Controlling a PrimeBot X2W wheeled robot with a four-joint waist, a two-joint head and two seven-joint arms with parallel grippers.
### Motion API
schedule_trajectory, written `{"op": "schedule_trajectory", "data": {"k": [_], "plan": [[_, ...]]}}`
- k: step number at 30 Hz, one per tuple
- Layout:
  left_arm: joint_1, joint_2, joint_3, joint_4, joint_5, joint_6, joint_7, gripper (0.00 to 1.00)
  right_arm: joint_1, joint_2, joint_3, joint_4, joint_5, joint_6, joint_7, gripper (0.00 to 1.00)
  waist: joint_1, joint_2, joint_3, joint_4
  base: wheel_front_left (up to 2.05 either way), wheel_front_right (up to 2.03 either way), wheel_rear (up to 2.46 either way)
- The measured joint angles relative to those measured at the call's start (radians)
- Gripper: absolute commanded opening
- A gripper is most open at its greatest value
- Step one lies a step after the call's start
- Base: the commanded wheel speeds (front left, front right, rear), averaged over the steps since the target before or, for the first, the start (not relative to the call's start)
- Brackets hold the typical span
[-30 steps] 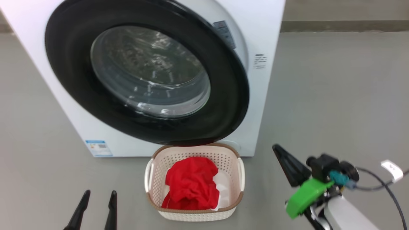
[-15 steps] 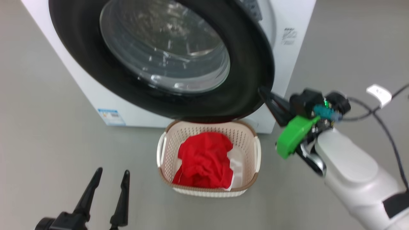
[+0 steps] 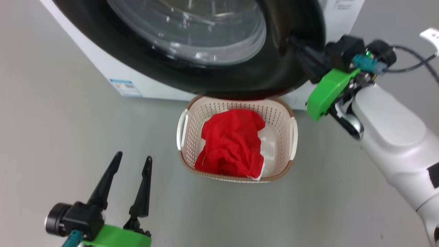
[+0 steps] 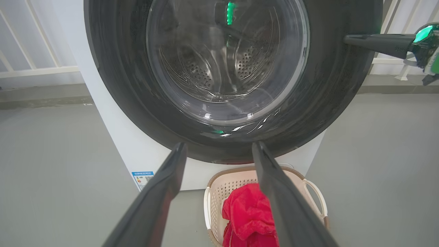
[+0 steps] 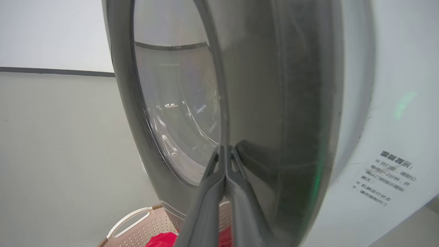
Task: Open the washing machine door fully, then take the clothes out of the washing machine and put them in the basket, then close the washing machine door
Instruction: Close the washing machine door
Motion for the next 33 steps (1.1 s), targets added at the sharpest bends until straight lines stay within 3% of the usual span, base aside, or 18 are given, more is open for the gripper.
{"op": "schedule_trajectory", "data": {"k": [13, 17, 22, 32, 33], "plan": [[-0.076, 0.007, -0.030, 0.012, -0.017, 0.000, 0.000, 1.00, -0.141, -0.047, -0.088, 0.025, -0.012, 0.002, 0.000, 0.00, 0.0000, 0.0000, 0.109, 0.028, 0.00, 0.00, 0.00], [-0.088, 0.006, -0.026, 0.012, -0.016, 0.000, 0.000, 1.00, -0.157, -0.032, -0.134, 0.028, -0.052, 0.018, -0.001, 0.00, 0.0000, 0.0000, 0.137, 0.031, 0.00, 0.00, 0.00], [-0.117, 0.000, -0.030, 0.012, -0.007, 0.000, 0.000, 1.00, -0.157, 0.008, -0.185, 0.039, -0.100, 0.021, -0.001, 0.00, 0.0000, 0.0000, 0.155, 0.029, 0.00, 0.00, 0.00], [-0.117, -0.002, 0.013, 0.021, 0.011, 0.000, 0.000, 1.00, -0.143, 0.018, -0.217, 0.039, -0.123, 0.021, -0.001, 0.00, 0.0000, 0.0000, 0.124, 0.013, 0.00, 0.00, 0.00], [-0.117, -0.004, 0.024, 0.021, 0.010, 0.000, 0.000, 1.00, -0.134, 0.019, -0.230, 0.030, -0.128, 0.021, -0.001, 0.09, 0.0000, 0.0000, 0.119, 0.010, 0.00, 0.00, 0.00]]}}
